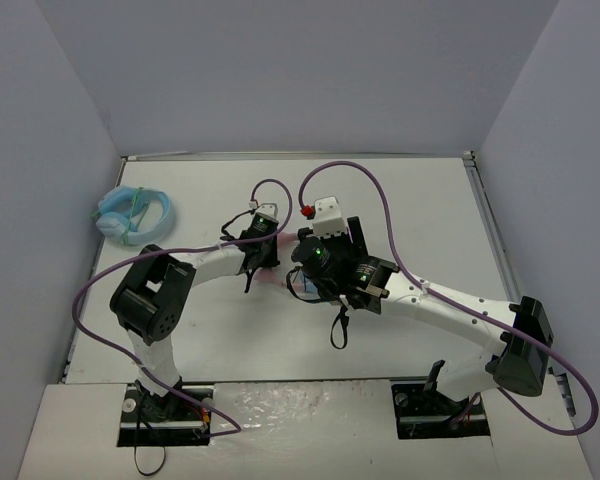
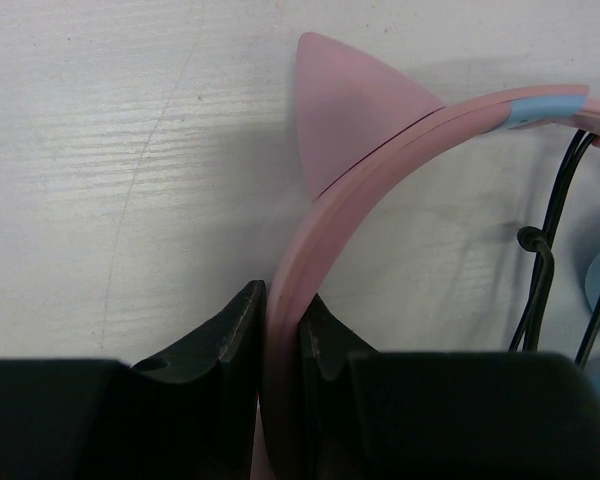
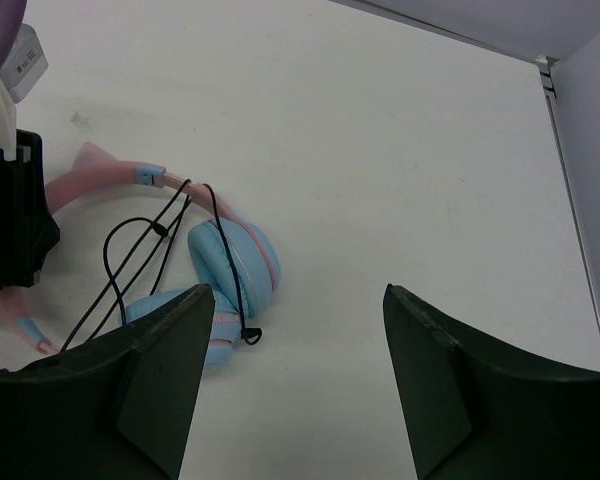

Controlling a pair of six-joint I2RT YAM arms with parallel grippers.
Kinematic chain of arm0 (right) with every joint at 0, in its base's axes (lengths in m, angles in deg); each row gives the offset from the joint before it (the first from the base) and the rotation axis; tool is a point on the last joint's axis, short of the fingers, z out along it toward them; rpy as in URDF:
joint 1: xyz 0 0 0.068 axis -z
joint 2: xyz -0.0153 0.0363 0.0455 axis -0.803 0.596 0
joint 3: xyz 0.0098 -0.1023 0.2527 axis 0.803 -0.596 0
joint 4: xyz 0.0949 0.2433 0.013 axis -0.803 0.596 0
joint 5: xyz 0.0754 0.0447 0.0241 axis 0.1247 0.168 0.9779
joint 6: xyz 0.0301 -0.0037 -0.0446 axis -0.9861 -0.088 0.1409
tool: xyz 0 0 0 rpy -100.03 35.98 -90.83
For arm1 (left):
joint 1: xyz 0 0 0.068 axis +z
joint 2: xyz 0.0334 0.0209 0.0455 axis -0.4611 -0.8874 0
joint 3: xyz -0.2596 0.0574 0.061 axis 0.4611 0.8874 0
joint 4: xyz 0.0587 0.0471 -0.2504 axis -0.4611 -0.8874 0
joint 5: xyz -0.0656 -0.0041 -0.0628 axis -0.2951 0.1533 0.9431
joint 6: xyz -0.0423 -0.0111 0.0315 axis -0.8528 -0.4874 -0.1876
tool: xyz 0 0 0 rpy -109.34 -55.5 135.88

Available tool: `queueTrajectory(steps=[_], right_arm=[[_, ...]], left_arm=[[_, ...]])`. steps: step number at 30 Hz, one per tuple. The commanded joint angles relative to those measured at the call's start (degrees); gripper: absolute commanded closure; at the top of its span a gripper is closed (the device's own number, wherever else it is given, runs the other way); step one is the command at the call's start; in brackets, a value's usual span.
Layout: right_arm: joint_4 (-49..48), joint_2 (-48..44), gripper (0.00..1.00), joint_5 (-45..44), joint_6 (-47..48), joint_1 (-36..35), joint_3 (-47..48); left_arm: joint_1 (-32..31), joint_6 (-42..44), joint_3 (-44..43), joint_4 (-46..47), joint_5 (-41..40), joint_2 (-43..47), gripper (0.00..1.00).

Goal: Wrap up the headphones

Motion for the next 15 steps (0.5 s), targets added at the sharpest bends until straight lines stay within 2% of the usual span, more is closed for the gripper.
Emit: queueTrajectory(steps=[1,15], right_arm=[[-1.1,-1.7,0.34,-1.4,-0.9,0.4,0.7],[-1.1,-1.8,0.34,-1.1,-0.8,0.4,0.8]], left_arm=[[0.5,-0.3,-3.1,-1.4,-1.5,1.7,0.83],[0.4,0.3,-4.0,-3.3,-2.6,1.2,0.72]])
